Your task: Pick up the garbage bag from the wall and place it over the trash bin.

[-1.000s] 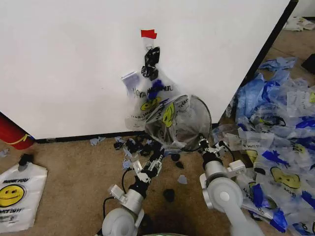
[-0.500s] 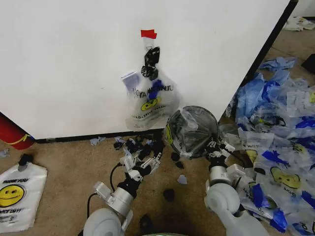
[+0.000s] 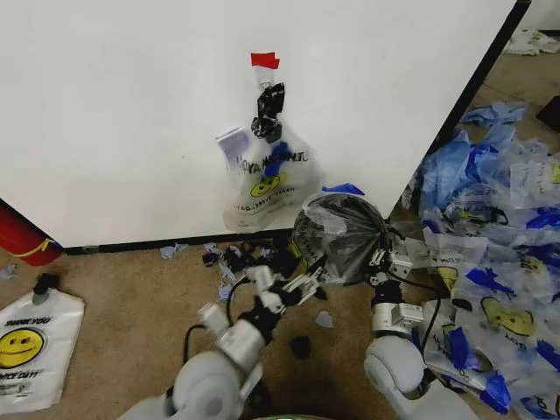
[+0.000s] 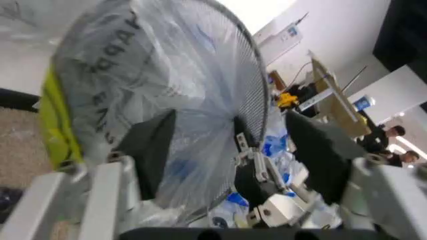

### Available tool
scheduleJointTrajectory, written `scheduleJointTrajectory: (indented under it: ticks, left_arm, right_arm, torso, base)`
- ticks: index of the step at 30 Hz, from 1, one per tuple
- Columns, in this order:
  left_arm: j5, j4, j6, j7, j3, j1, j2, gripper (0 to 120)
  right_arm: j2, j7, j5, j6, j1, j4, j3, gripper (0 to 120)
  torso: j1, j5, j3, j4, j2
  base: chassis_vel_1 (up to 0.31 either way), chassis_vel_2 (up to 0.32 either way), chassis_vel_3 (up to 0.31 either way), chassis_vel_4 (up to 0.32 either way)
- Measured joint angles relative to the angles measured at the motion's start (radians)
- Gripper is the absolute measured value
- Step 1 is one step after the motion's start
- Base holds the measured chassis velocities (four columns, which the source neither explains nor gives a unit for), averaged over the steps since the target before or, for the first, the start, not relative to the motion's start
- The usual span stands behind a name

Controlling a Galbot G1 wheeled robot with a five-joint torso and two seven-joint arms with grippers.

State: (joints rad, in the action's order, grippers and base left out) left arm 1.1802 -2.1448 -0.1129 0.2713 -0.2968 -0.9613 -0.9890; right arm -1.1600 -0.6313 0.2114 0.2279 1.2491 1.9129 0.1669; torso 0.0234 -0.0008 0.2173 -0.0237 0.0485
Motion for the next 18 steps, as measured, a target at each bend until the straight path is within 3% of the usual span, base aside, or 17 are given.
scheduleJointTrajectory:
  ticks: [6, 13, 18]
  left_arm:
    - [0.013, 0.067, 0.000, 0.063, -0.073, 0.096, -0.042, 45]
    - [0.009, 0.184, 0.000, 0.116, -0.142, 0.220, -0.141, 14]
    - [-0.012, 0.249, -0.004, 0.133, -0.172, 0.261, -0.182, 0]
  right_arm:
    - [-0.016, 0.004, -0.076, 0.013, 0.005, -0.015, 0.005, 0]
    - [-0.030, 0.010, -0.105, 0.014, 0.009, -0.016, 0.002, 0]
    - [-0.036, 0.015, -0.111, 0.015, 0.011, -0.014, 0.000, 0]
  torso:
    - [0.000, 0.0000, 0.000, 0.0001, 0.000]
    - [0.000, 0.0000, 0.000, 0.0001, 0.000]
    - [0.000, 0.0000, 0.000, 0.0002, 0.000]
  base:
    - [0.000, 0.000, 0.000, 0.000]
    - [0.000, 0.000, 0.000, 0.000]
    - [0.000, 0.000, 0.000, 0.000]
